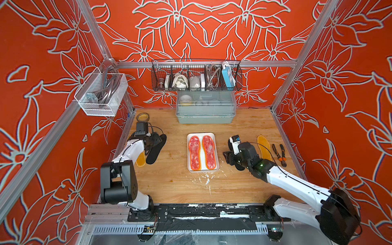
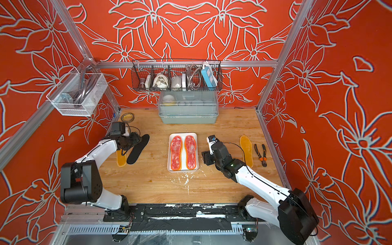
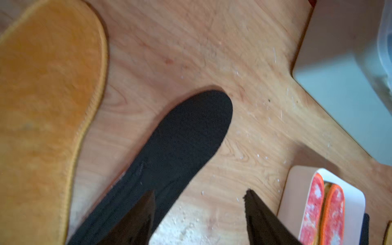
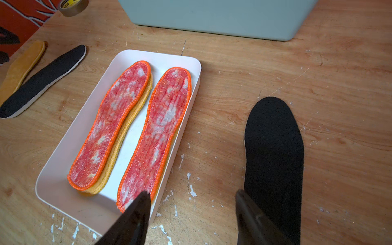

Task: Put the insoles into the storage box
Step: Pick up the insole from the center of the board.

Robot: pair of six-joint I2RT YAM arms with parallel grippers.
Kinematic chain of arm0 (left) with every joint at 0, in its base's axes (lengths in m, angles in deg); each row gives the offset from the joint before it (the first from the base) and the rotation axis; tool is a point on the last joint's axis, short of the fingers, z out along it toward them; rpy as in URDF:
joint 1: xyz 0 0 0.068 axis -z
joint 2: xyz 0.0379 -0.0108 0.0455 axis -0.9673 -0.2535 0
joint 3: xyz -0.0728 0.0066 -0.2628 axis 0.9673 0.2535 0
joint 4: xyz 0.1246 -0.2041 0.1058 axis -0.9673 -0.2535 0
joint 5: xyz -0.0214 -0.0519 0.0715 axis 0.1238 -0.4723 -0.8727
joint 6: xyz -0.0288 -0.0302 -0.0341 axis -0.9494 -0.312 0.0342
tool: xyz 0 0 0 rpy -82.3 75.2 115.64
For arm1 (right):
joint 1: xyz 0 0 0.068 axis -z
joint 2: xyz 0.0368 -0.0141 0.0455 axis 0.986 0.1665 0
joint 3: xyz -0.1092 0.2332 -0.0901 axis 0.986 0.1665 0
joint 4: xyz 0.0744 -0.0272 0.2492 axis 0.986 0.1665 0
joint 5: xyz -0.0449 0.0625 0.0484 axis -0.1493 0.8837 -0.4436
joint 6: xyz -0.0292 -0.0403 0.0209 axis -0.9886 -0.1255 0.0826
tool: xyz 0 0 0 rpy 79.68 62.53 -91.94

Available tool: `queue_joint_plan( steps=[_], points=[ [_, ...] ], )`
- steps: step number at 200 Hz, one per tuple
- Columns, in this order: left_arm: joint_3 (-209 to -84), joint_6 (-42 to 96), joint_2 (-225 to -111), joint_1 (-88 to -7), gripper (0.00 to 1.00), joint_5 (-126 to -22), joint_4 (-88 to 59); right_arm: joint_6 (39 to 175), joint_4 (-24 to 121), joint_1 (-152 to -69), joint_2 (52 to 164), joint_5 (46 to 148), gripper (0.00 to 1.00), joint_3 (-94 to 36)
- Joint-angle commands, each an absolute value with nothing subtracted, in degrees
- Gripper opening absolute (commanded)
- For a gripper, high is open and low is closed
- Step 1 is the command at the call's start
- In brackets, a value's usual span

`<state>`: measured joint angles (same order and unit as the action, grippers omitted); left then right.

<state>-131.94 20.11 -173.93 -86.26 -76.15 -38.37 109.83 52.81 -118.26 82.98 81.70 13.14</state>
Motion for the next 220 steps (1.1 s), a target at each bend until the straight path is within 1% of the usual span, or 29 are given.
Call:
queue_joint_plan(
  steps=[1, 16, 29, 55, 85, 124, 156, 179, 199, 220],
  points=[
    [-136.2, 26.6, -179.3, -88.4, 0.68, -73.9, -45.1, 109.6, 51.7, -118.1, 83.0, 81.2, 0.66, 13.7],
    [-137.4, 28.6, -181.8, -89.0, 0.69, -73.0, -45.2, 109.5, 51.6, -118.1, 82.8, 81.2, 0.66, 13.8],
    [-139.9, 29.6, -184.1, -89.2, 0.72, -75.1, -48.2, 109.5, 51.3, -118.1, 82.8, 81.4, 0.66, 13.9],
    [-142.0, 30.5, -186.9, -89.2, 0.75, -76.0, -50.1, 109.6, 51.2, -118.1, 82.6, 82.0, 0.66, 13.9],
    [-140.9, 29.5, -188.4, -89.0, 0.77, -74.2, -49.8, 109.5, 51.1, -118.1, 82.0, 82.1, 0.66, 14.1],
    [-137.7, 26.7, -188.5, -87.8, 0.78, -75.6, -48.4, 109.6, 50.9, -118.1, 80.8, 82.1, 0.66, 14.5],
    [-135.7, 24.7, -188.2, -86.2, 0.77, -74.1, -47.4, 109.7, 50.8, -118.1, 80.4, 82.4, 0.66, 14.5],
    [-131.6, 21.0, -186.1, -85.7, 0.75, -71.2, -44.1, 109.6, 50.8, -118.1, 80.5, 82.3, 0.66, 14.6],
    [-126.9, 16.9, -182.6, -85.2, 0.67, -69.6, -40.8, 109.7, 50.7, -118.1, 80.8, 82.4, 0.66, 14.6],
    [-121.3, 13.3, -177.6, -83.6, 0.67, -68.8, -37.3, 109.6, 50.5, -118.1, 81.6, 82.6, 0.66, 14.5]
  ],
)
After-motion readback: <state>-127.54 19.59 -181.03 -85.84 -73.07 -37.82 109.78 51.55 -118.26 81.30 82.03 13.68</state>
